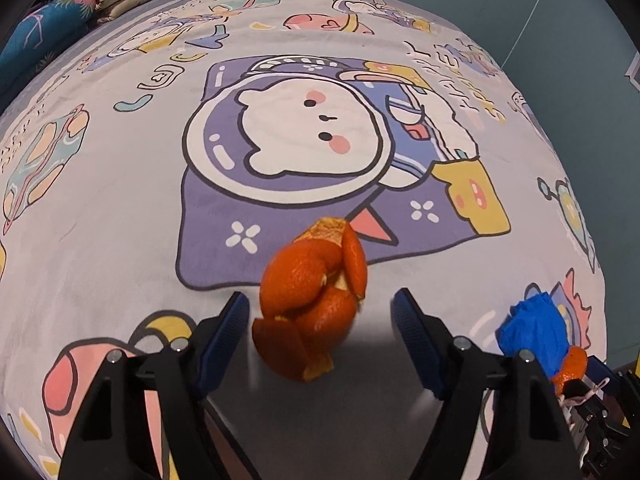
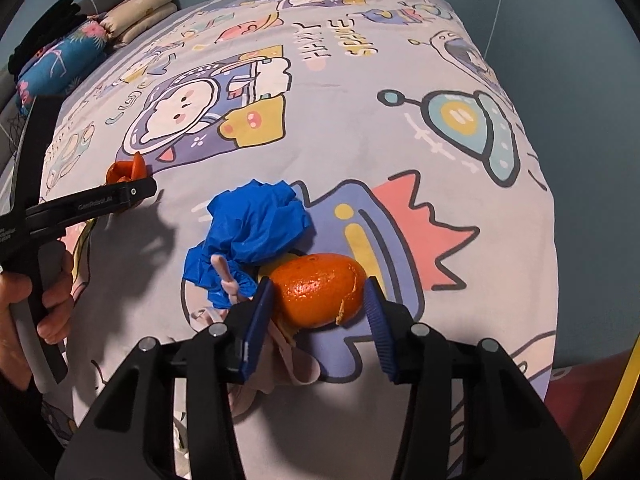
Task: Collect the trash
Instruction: 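Grasp the tangerine peel with the left tool while the right tool grasps the whole tangerine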
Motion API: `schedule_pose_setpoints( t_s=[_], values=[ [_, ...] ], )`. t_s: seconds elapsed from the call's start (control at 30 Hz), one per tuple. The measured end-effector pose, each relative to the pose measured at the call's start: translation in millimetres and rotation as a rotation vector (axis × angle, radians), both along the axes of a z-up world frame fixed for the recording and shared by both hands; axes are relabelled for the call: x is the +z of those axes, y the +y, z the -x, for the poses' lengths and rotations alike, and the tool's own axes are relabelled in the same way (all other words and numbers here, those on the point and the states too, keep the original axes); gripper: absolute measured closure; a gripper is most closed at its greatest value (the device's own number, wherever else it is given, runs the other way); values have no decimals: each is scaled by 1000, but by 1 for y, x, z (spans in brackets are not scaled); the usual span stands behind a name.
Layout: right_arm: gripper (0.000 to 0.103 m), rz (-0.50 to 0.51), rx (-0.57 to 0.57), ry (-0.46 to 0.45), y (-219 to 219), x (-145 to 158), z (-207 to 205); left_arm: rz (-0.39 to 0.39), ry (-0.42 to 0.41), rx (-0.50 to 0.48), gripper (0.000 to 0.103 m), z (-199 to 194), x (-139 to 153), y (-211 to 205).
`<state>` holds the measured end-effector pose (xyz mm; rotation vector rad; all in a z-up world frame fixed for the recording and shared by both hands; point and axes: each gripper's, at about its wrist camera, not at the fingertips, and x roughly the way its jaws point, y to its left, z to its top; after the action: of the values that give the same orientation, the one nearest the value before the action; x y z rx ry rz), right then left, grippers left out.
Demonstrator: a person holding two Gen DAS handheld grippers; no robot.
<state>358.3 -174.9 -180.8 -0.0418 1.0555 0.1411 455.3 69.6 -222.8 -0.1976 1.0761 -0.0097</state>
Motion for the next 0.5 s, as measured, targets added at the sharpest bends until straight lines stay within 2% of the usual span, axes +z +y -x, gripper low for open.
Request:
schedule_pose_setpoints(
  t_s=[0.07, 0.2, 0.43, 0.5],
  values=[
    [60, -2, 4, -1, -1, -1, -1, -16, -2, -2, 38, -1, -1, -2],
    [60, -19, -1, 5, -3, -3, -3, -42, -5, -1, 40, -3, -2, -4],
    [60, -10, -4, 0, 0, -5, 2, -81, 3, 35, 53, -11, -1, -6],
    [61, -25, -14, 2, -1, -3, 2, -92, 2, 53, 60, -11, -1, -5]
  ],
)
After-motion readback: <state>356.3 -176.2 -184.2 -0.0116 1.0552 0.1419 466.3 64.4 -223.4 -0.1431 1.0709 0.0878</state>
